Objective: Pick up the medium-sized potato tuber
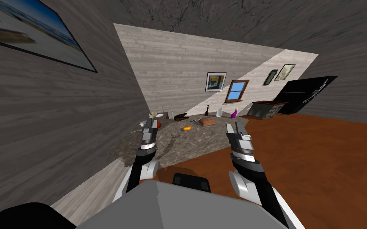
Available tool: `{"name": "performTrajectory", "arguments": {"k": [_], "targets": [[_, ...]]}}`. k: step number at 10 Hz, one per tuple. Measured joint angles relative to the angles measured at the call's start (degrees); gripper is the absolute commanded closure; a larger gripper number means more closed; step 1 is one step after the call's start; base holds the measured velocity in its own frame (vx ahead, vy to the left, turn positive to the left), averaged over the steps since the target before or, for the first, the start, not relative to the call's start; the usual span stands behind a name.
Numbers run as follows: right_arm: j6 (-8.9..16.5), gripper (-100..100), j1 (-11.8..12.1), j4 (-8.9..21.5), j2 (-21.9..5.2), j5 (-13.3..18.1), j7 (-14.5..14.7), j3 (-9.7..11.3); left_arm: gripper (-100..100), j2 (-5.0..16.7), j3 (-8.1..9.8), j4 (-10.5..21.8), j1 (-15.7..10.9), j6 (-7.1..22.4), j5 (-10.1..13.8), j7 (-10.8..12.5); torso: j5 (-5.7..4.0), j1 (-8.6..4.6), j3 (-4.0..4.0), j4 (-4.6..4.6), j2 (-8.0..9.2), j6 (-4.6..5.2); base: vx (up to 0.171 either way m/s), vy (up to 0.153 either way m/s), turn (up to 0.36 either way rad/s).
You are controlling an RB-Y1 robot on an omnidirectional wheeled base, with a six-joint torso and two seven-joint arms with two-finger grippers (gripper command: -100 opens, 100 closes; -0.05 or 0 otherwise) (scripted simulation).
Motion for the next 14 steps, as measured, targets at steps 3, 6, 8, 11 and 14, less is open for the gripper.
{"name": "performTrajectory", "arguments": {"k": [3, 6, 8, 11, 14], "targets": [[0.0, 0, 0.0, 0.0, 0.0, 0.0, 0.0, 0.0, -100, 3.5, -0.13, 1.0, -3.0, 3.8, -0.2, 0.9, -0.05, -0.25, 0.13, 0.05, 0.24, 0.01, -0.068, -0.065, -0.028], [0.0, 0, 0.0, 0.0, 0.0, 0.0, 0.0, 0.0, -100, 6.1, -0.42, 1.9, -5.4, 8.2, -0.2, 2.2, -0.05, -0.19, 0.11, 0.05, 0.19, 0.00, -0.051, -0.053, -0.022], [0.0, 0, 0.0, 0.0, 0.0, 0.0, 0.0, 0.0, -100, 7.6, -0.45, 3.2, -7.9, 11.2, -0.1, 3.3, -0.05, -0.22, 0.10, 0.04, 0.17, 0.01, -0.043, -0.060, -0.028], [0.0, 0, 0.0, 0.0, 0.0, 0.0, 0.0, 0.0, -100, 8.8, -0.88, 3.6, -9.8, 15.7, -0.2, 4.3, -0.04, -0.16, 0.08, 0.03, 0.13, 0.00, -0.038, -0.049, -0.021], [0.0, 0, 0.0, 0.0, 0.0, 0.0, 0.0, 0.0, -100, 10.2, -0.90, 5.2, -12.8, 20.1, 0.1, 5.8, -0.04, -0.19, 0.06, 0.02, 0.11, 0.00, -0.030, -0.047, -0.014]]}}
